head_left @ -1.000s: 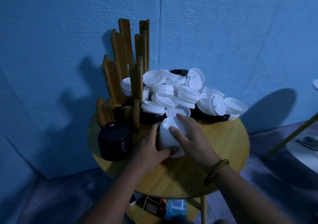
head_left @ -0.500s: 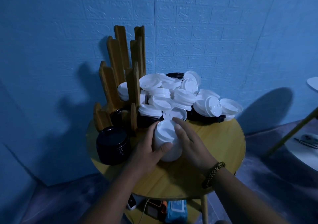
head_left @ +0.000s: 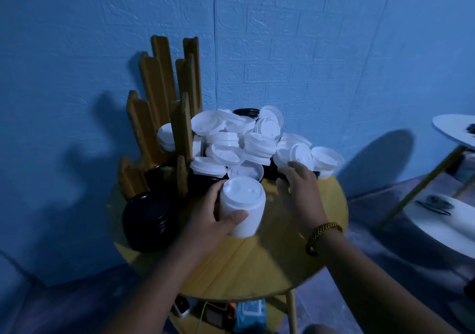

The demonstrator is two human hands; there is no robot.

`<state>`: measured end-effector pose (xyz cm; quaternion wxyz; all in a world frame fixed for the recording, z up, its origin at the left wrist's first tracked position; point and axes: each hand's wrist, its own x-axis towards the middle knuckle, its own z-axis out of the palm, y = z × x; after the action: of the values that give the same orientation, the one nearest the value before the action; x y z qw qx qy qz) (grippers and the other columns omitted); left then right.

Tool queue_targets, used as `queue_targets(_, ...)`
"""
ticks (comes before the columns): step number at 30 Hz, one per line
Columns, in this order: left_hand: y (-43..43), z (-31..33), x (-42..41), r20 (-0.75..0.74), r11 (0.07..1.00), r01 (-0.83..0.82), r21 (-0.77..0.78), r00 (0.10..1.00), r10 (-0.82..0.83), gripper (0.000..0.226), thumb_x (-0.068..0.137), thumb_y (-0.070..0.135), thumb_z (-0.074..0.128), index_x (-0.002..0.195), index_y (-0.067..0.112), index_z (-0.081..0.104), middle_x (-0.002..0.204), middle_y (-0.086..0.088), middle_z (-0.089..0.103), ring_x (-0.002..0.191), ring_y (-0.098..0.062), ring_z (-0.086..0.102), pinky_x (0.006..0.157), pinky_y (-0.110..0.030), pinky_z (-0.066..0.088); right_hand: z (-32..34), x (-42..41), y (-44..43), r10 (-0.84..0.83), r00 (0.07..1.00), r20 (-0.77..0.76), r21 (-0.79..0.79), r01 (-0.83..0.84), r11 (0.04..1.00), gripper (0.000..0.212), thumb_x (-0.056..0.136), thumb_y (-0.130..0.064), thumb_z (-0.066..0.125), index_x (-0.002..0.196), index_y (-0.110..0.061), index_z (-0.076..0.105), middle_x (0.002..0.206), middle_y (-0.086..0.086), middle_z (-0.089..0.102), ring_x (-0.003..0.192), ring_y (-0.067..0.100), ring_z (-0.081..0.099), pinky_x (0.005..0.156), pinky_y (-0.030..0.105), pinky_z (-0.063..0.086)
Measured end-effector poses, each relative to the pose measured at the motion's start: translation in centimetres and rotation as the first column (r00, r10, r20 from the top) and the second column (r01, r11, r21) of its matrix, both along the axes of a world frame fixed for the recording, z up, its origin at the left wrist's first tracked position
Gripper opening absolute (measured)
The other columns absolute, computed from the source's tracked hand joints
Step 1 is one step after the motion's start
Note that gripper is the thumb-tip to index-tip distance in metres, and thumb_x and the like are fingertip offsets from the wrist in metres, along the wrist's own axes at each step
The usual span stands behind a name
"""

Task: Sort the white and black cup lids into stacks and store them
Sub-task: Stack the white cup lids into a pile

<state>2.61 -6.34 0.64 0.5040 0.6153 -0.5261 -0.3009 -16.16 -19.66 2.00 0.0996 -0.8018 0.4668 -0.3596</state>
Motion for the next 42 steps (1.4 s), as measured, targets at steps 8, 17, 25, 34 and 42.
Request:
queue_targets(8, -2.2, -0.2, -2.2, -0.033, 0.999, -0.011, -0.044, 0.999, 0.01, 0.08, 0.074, 0.057, 0.083, 0.138, 0.054, 0.036, 0.128, 0.037, 0.044, 0.109, 0.026, 0.042, 0.081, -0.004, 0.038, 1.6, -2.5, -4.7, -0.223, 0.957, -0.186, 0.0, 0.227, 0.974, 0.076, 0.089, -0.047, 0.063, 0.151, -0.02, 0.028, 0.16, 0.008, 0.025, 0.147, 0.03, 0.018, 0.115, 0.05, 0.023)
queue_targets(17, -2.1, -0.8, -1.8, -0.008, 0.998, -0.012, -0.063, 1.0, 0.011, 0.088, 0.073, 0.06, 0.078, 0.149, 0.048, 0.036, 0.133, 0.038, 0.043, 0.107, 0.037, 0.037, 0.082, -0.006, 0.035, 1.9, -2.1, -7.3, -0.192, 0.957, -0.215, 0.113, 0.22, 0.969, 0.092, 0.084, -0.066, 0.059, 0.154, -0.018, 0.022, 0.152, 0.009, 0.041, 0.142, 0.029, 0.03, 0.115, 0.05, 0.022)
queue_targets(25, -1.9, -0.7, -1.8, -0.003, 0.997, -0.012, -0.078, 1.0, 0.012, 0.081, 0.07, 0.058, 0.079, 0.139, 0.055, 0.037, 0.133, 0.036, 0.044, 0.108, 0.035, 0.037, 0.078, 0.002, 0.038, 2.0, -2.3, -6.9, -0.167, 0.986, -0.019, 0.071, 0.168, 0.983, 0.087, 0.081, -0.062, 0.067, 0.15, -0.024, 0.031, 0.148, 0.007, 0.044, 0.138, 0.031, 0.033, 0.113, 0.05, 0.025)
queue_targets(34, -1.7, -0.9, -1.6, 0.003, 0.995, -0.006, -0.104, 1.0, 0.007, 0.089, 0.063, 0.058, 0.083, 0.142, 0.044, 0.045, 0.141, 0.026, 0.044, 0.121, 0.02, 0.041, 0.083, -0.001, 0.04, 1.3, -3.0, -6.9, -0.078, 0.996, 0.042, 0.1, 0.073, 0.992, 0.083, 0.077, -0.069, 0.065, 0.145, -0.027, 0.04, 0.136, 0.008, 0.052, 0.126, 0.029, 0.044, 0.104, 0.047, 0.038)
queue_targets(42, -1.3, -0.5, -1.7, -0.041, 0.997, 0.021, -0.078, 0.999, -0.024, 0.088, 0.059, 0.064, 0.08, 0.139, 0.051, 0.044, 0.136, 0.027, 0.051, 0.112, 0.021, 0.047, 0.077, -0.006, 0.047, 0.7, -3.4, -6.4, -0.018, 0.989, 0.145, 0.181, -0.008, 0.983, 0.083, 0.077, -0.065, 0.069, 0.145, -0.028, 0.04, 0.135, 0.006, 0.046, 0.117, 0.019, 0.05, 0.097, 0.035, 0.045)
